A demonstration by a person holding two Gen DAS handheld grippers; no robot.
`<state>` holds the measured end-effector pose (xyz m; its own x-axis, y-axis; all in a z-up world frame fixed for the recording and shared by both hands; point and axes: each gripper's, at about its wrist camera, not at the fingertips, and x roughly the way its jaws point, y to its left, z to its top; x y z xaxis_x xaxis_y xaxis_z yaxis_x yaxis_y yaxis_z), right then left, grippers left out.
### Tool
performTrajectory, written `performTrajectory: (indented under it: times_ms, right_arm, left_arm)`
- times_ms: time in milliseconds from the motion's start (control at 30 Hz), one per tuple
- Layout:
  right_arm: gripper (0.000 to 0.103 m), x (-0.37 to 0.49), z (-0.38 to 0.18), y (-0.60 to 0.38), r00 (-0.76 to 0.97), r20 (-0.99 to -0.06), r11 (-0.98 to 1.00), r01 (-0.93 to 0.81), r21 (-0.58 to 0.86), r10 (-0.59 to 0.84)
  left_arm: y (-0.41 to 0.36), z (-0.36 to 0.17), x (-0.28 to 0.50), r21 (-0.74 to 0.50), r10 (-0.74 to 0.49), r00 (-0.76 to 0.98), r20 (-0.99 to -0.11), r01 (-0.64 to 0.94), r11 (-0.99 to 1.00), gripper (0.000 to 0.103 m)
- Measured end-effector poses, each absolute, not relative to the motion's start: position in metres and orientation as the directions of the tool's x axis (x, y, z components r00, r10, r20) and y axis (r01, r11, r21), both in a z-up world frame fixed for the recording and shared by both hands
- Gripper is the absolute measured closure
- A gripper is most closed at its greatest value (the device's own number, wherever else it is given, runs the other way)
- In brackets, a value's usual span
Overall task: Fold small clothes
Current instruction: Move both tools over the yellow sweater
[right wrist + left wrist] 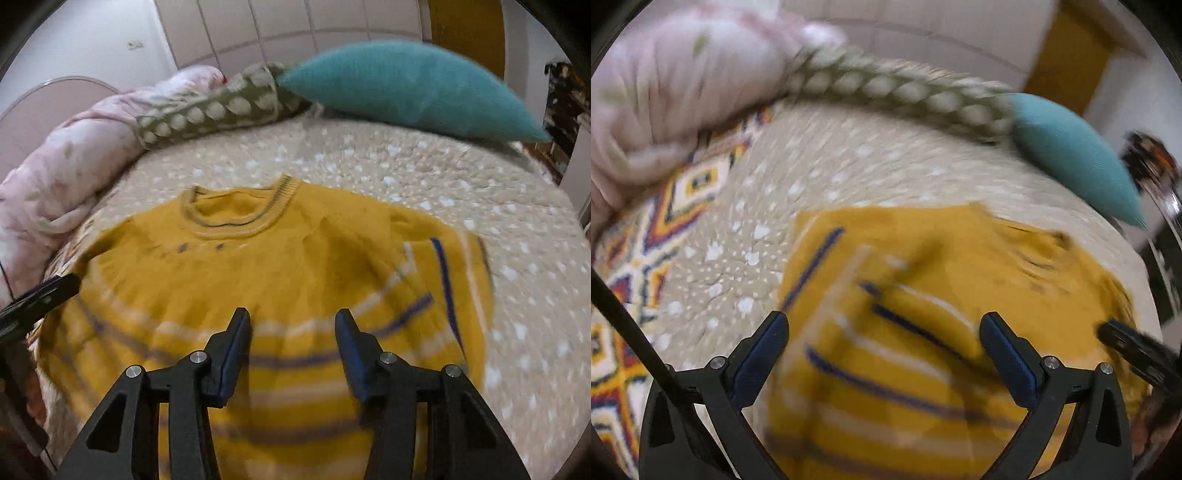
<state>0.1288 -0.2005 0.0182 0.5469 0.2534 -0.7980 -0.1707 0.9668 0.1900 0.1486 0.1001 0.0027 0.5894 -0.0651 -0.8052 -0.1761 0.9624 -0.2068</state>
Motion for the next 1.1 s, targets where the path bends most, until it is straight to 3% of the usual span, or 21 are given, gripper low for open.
performTrajectory:
  times_ms: [100, 300, 333, 400, 733, 1100]
  right_arm:
    - [0.05, 0.16, 0.009, -0.211, 0.53, -0.802, 0.961, -0.14, 0.237, 0.275]
    - [0.05, 0.203, 0.01, -0.236, 0.544, -0.789, 0.951, -0.06, 0.302, 0.285]
    - [0.047, 0.204, 0.012, -0.241, 0.548, -0.787, 0.949, -0.045, 0.312, 0.284]
    - [0.037, 0.201, 0.022, -0.253, 0.576, -0.803, 0.974, 0.051, 0.222, 0.153]
    - [0.034, 0.09, 0.054, -0.316, 0.638, -0.757, 0.977, 0.035, 0.212, 0.141]
    - [0.029, -0.009, 0.026, -0.322, 0.655, -0.709, 0.93, 0.029, 0.367, 0.26]
  left_arm:
    - [0.129, -0.014, 0.169, -0.284, -0.098, 0.574, -0.813, -0.244, 0.927, 0.0]
    - [0.14, -0.002, 0.172, -0.22, -0.025, 0.576, -0.817, -0.272, 0.937, 0.0]
    - [0.142, 0.003, 0.168, -0.212, -0.013, 0.579, -0.815, -0.277, 0.937, 0.0]
    - [0.15, 0.012, 0.16, -0.19, 0.019, 0.591, -0.807, -0.29, 0.938, 0.0]
    - [0.125, 0.058, 0.068, -0.024, 0.116, 0.661, -0.741, -0.199, 0.98, 0.0]
    - [0.052, 0.064, 0.001, 0.155, 0.169, 0.73, -0.662, -0.088, 0.984, 0.0]
